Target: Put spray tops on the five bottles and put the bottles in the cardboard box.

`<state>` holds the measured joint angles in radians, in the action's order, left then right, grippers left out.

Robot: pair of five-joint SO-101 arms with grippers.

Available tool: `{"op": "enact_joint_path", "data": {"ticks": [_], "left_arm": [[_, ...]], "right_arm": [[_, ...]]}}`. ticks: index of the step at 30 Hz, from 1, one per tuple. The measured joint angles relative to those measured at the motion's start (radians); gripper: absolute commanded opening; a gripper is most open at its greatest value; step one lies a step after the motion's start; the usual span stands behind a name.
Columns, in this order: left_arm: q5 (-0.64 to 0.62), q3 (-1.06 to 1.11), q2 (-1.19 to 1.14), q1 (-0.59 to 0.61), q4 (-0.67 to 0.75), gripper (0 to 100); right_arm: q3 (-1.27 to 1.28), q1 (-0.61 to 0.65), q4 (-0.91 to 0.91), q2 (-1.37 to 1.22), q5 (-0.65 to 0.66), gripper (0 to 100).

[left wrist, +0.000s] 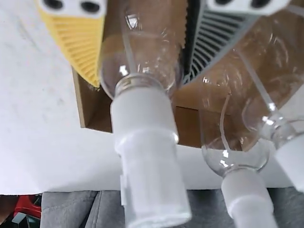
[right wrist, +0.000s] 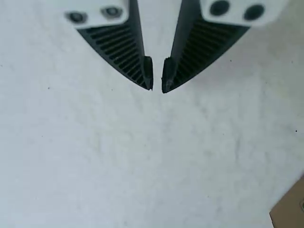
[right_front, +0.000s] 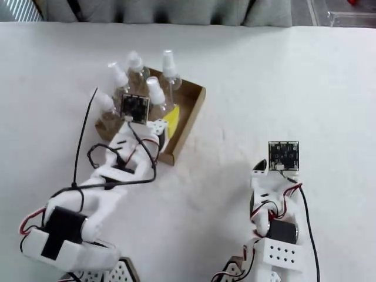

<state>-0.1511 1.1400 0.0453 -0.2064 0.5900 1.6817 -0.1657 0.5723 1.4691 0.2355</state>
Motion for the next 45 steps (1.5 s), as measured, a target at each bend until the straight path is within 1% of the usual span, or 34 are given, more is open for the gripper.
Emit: {"op": "enact_joint_path", "data": {"ticks": [14, 21, 23, 26, 29, 32, 35, 45], "left_arm": [[0.003, -0.005, -0.132, 0.000, 0.178, 2], [0.005, -0.005, -0.137, 0.000, 0.189, 3], [0.005, -0.005, -0.137, 0.000, 0.189, 7], [0.005, -0.005, -0.137, 0.000, 0.189, 19], [0.005, -0.005, -0.137, 0.002, 0.189, 33], [0.005, -0.005, -0.140, 0.000, 0.189, 42], [-0.014, -0.003, -0.140, -0.002, 0.189, 45], [-0.029, -0.003, -0.140, -0.002, 0.189, 46]], "right_arm": [[0.000, 0.000, 0.000, 0.000, 0.000, 1.7], [0.000, 0.000, 0.000, 0.000, 0.000, 1.7], [0.000, 0.000, 0.000, 0.000, 0.000, 1.7], [0.000, 0.000, 0.000, 0.000, 0.008, 1.7], [0.000, 0.000, 0.000, 0.000, 0.084, 1.7], [0.000, 0.000, 0.000, 0.000, 0.126, 1.7], [0.000, 0.000, 0.000, 0.000, 0.129, 1.7], [0.000, 0.000, 0.000, 0.000, 0.135, 1.7]]}}
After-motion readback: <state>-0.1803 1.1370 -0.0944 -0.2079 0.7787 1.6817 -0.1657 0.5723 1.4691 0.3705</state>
